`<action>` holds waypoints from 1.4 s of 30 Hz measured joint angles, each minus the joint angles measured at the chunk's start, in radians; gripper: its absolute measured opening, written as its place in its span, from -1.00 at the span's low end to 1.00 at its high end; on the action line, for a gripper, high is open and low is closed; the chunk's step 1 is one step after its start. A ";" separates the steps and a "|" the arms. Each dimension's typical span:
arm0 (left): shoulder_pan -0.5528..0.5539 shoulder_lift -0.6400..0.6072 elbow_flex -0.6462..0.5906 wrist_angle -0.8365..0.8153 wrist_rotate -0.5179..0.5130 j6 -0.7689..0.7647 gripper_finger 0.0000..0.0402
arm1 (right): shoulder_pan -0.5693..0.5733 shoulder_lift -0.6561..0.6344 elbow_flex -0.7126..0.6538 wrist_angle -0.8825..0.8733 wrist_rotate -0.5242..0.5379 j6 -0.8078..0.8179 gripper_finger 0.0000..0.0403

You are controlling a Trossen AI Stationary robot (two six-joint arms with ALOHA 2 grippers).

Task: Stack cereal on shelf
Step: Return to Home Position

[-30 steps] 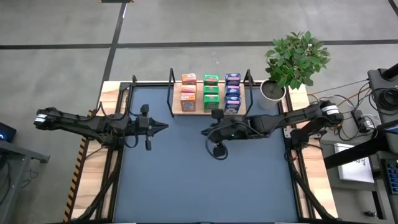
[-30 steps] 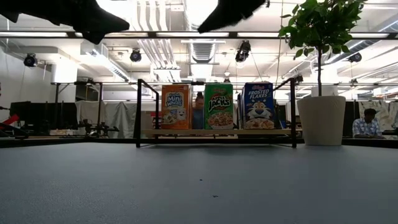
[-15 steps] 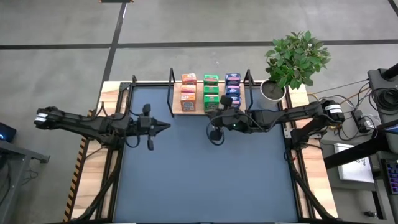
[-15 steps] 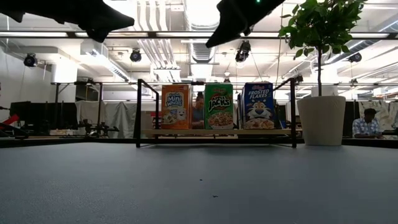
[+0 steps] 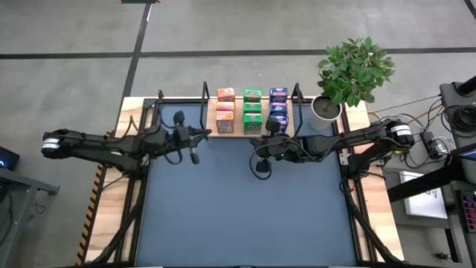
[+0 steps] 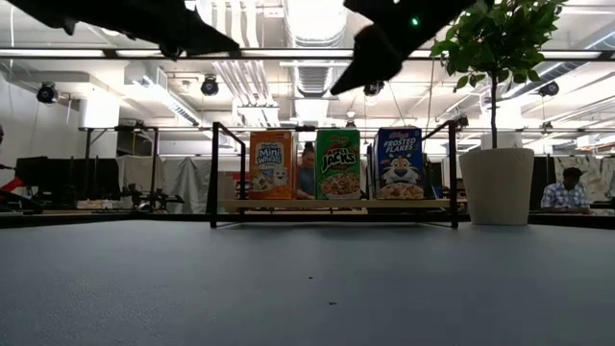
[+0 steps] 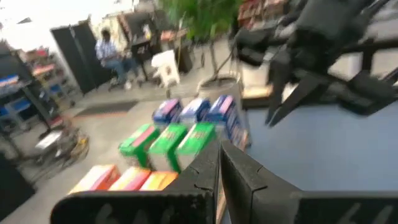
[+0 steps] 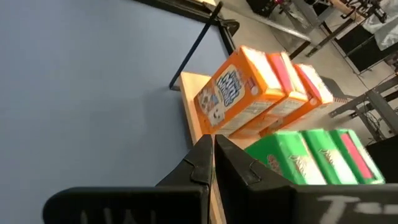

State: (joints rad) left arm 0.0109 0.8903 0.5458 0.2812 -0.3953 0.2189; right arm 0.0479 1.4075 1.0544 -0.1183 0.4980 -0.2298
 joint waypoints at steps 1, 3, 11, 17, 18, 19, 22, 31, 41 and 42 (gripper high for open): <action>0.012 0.008 0.010 -0.025 0.000 -0.004 -1.00 | 0.000 -0.005 -0.014 0.009 0.000 -0.003 -0.96; 0.018 0.011 0.031 -0.079 0.000 -0.016 -1.00 | 0.005 -0.017 -0.046 0.021 -0.010 -0.009 -0.96; -0.003 -0.116 0.011 -0.216 0.248 -0.026 -1.00 | 0.024 -0.208 -0.259 0.223 -0.102 -0.094 -0.96; -0.003 -0.219 -0.020 -0.237 0.267 -0.021 -1.00 | 0.024 -0.406 -0.404 0.312 -0.142 -0.154 -0.96; -0.002 -0.231 -0.020 -0.232 0.267 -0.022 -1.00 | 0.024 -0.436 -0.424 0.317 -0.139 -0.162 -0.96; -0.002 -0.243 -0.021 -0.234 0.267 -0.025 -1.00 | 0.024 -0.463 -0.439 0.335 -0.138 -0.170 -0.96; -0.002 -0.257 -0.026 -0.221 0.267 -0.029 -1.00 | 0.024 -0.543 -0.485 0.335 -0.141 -0.183 -0.96; 0.003 -0.155 -0.050 0.047 0.151 -0.057 -1.00 | 0.024 -0.699 -0.568 0.340 -0.141 -0.180 -0.96; 0.080 0.034 -0.022 0.133 0.117 0.005 -1.00 | 0.024 -0.779 -0.598 0.342 -0.244 -0.201 -0.96; 0.079 0.030 -0.022 0.119 0.120 0.007 -1.00 | 0.024 -0.783 -0.604 0.339 -0.244 -0.203 -0.96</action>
State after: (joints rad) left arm 0.0901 0.9207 0.5241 0.4003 -0.2748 0.2254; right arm 0.0719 0.6240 0.4501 0.2203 0.2539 -0.4324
